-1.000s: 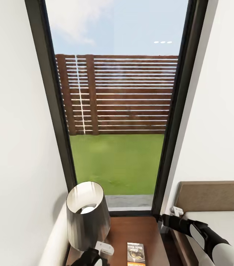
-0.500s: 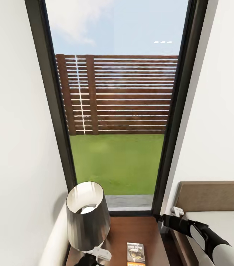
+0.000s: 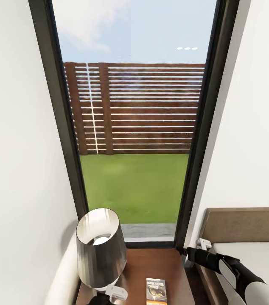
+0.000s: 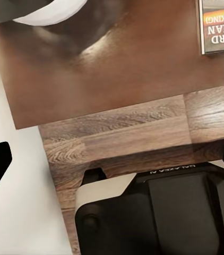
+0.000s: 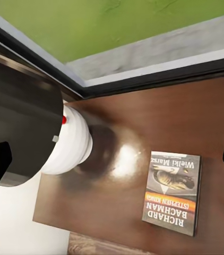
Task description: In the bedroom, move the book from the bed onto either nightstand, and place the two sandals side by side next to the bed.
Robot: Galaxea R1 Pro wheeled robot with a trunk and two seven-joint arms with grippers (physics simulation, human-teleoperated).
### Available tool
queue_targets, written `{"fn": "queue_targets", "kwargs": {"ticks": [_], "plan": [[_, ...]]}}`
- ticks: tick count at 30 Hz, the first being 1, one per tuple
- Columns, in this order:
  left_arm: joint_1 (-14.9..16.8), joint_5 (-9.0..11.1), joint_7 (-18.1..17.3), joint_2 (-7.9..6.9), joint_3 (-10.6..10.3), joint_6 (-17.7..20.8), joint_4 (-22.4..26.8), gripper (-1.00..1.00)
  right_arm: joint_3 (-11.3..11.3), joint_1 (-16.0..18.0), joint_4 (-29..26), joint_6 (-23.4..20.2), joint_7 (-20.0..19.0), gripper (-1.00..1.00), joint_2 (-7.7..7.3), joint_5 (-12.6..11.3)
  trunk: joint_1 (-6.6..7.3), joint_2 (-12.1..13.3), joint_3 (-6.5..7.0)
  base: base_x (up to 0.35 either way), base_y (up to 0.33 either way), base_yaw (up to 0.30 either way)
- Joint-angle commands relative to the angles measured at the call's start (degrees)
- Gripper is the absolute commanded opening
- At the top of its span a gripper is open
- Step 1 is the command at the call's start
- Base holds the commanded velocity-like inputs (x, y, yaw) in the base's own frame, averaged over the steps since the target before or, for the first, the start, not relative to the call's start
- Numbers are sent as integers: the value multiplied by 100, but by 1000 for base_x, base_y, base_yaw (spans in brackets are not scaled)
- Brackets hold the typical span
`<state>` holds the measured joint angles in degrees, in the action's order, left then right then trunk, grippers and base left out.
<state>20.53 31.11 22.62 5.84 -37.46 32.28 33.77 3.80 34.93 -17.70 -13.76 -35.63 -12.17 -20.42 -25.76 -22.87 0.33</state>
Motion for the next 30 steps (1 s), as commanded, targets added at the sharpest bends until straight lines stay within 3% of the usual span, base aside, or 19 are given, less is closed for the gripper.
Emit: {"fn": "queue_targets", "kwargs": {"ticks": [1,21,30], "plan": [[4,59,53,-4,-33,7,3,100,39,0,-6,-37,2,100,-4,-59,-2,-5,-3,0,0,0],[4,55,41,-1,-33,-20,-90,100,42,-15,1,-35,3,100,13,-27,-2,-5,-3,0,0,0],[4,54,39,15,-39,-460,-624,100,45,-42,106,-34,3,100,18,-18,-2,-5,-3,0,0,0]]}}
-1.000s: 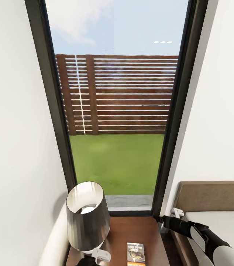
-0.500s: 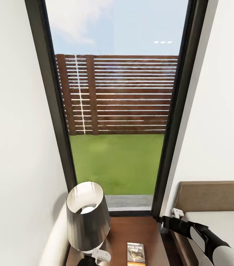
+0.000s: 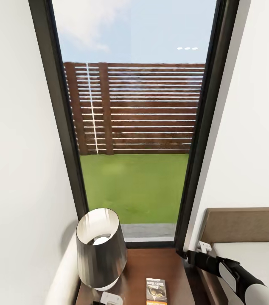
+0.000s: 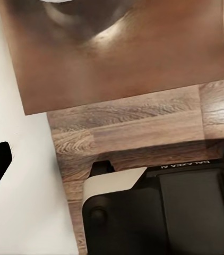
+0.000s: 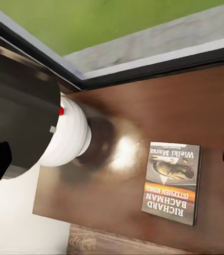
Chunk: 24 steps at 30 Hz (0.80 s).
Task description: In the bedroom, move the book from the bed onto either nightstand, and place the two sandals side by side next to the bed.
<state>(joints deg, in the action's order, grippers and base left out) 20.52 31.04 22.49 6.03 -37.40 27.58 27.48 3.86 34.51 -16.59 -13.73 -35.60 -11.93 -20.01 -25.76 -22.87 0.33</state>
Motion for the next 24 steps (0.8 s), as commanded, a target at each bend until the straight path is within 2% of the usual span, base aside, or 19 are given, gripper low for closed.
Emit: {"fn": "queue_targets", "kwargs": {"ticks": [1,7,15,24], "plan": [[4,60,51,-3,-46,-33,-53,100,38,-1,31,-35,1,100,-7,-59,-2,-5,-2,0,0,0],[4,60,-53,-11,-48,-233,-219,100,36,-51,270,160,6,100,-19,-59,-2,-5,-2,0,0,0],[4,53,-344,-26,-48,-600,-437,100,36,-185,943,771,9,100,-41,-63,-2,-5,-2,0,0,0],[2,51,-454,-29,-74,-965,-754,100,34,-535,1216,1341,149,100,-31,-71,-2,-5,-2,0,0,0]]}}
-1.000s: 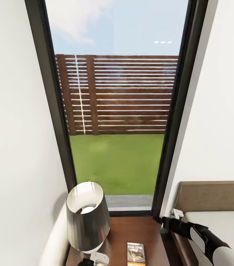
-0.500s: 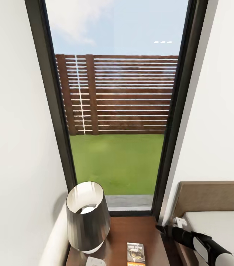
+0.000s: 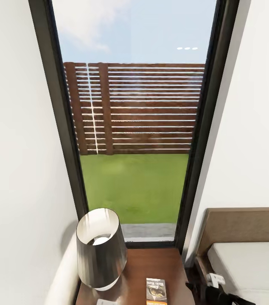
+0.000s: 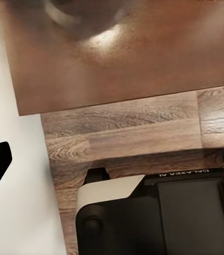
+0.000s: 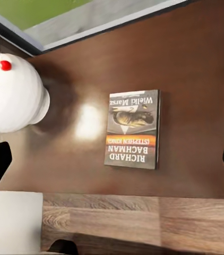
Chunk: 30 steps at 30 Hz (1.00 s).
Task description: In the bedroom, move the book from the bed onto either nightstand, and place the two sandals side by side next to the bed.
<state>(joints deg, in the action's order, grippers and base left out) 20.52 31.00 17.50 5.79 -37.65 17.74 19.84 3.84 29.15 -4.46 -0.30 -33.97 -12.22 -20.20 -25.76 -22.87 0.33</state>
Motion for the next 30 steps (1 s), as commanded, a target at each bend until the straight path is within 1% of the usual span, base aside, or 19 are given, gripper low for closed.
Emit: {"fn": "queue_targets", "kwargs": {"ticks": [1,8,10,13,22,30], "plan": [[1,55,39,-5,-51,-1,-3,100,37,-26,14,31,37,100,4,-52,-2,-4,-2,0,0,0],[-2,55,26,-7,-54,-180,-53,100,38,-284,61,153,300,100,29,-73,-2,-4,-2,0,0,0],[-2,55,26,-5,-55,-204,-71,100,38,-316,62,158,311,100,32,-77,-2,-4,-2,0,0,0],[-3,55,24,-1,-55,-283,-202,100,38,-454,71,171,342,100,39,-86,-2,-4,-2,0,0,0],[-4,62,25,3,-54,-474,-317,100,44,-681,89,178,363,100,53,-91,-2,-4,-2,0,0,0],[-4,63,25,11,-55,-527,-491,100,46,-770,411,181,372,100,62,-97,-2,-4,-2,0,0,0]]}}
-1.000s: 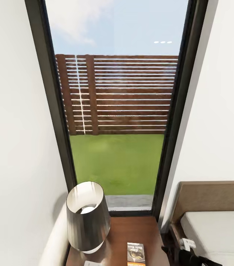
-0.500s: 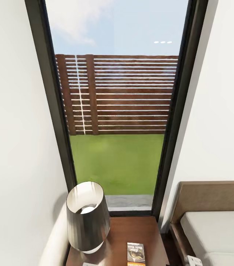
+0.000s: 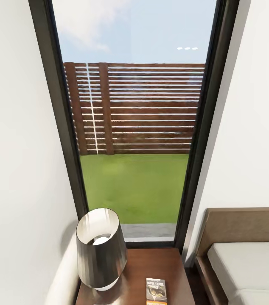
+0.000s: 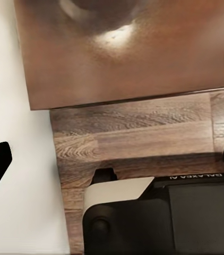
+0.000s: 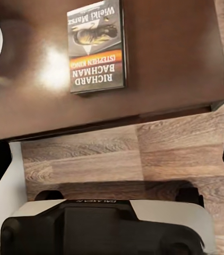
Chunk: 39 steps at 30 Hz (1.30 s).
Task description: In the bedroom, move the book from the bed onto either nightstand, and place the two sandals side by side next to the bed.
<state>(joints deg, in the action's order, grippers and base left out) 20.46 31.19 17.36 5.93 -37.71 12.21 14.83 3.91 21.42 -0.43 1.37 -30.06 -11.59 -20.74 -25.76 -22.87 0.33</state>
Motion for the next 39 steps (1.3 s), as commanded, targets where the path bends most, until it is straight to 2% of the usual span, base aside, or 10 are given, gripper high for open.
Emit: {"fn": "queue_targets", "kwargs": {"ticks": [1,11,21,28,39], "plan": [[2,45,39,-3,-50,20,-13,100,39,-1,57,16,-19,100,6,-43,-2,-4,-2,0,0,0],[2,48,39,12,-44,-12,-109,100,39,-84,239,19,-5,100,108,-7,-2,-4,-2,0,0,0],[-4,60,39,18,-43,-213,-336,100,39,-228,267,14,0,100,183,5,-2,-4,-2,0,0,0],[-160,70,45,16,-40,-317,-419,100,39,-368,270,13,25,100,242,8,-2,-4,-2,0,0,0],[-267,92,52,9,-30,-334,-451,100,39,-441,271,5,764,100,408,-36,-2,-4,-2,0,0,0]]}}
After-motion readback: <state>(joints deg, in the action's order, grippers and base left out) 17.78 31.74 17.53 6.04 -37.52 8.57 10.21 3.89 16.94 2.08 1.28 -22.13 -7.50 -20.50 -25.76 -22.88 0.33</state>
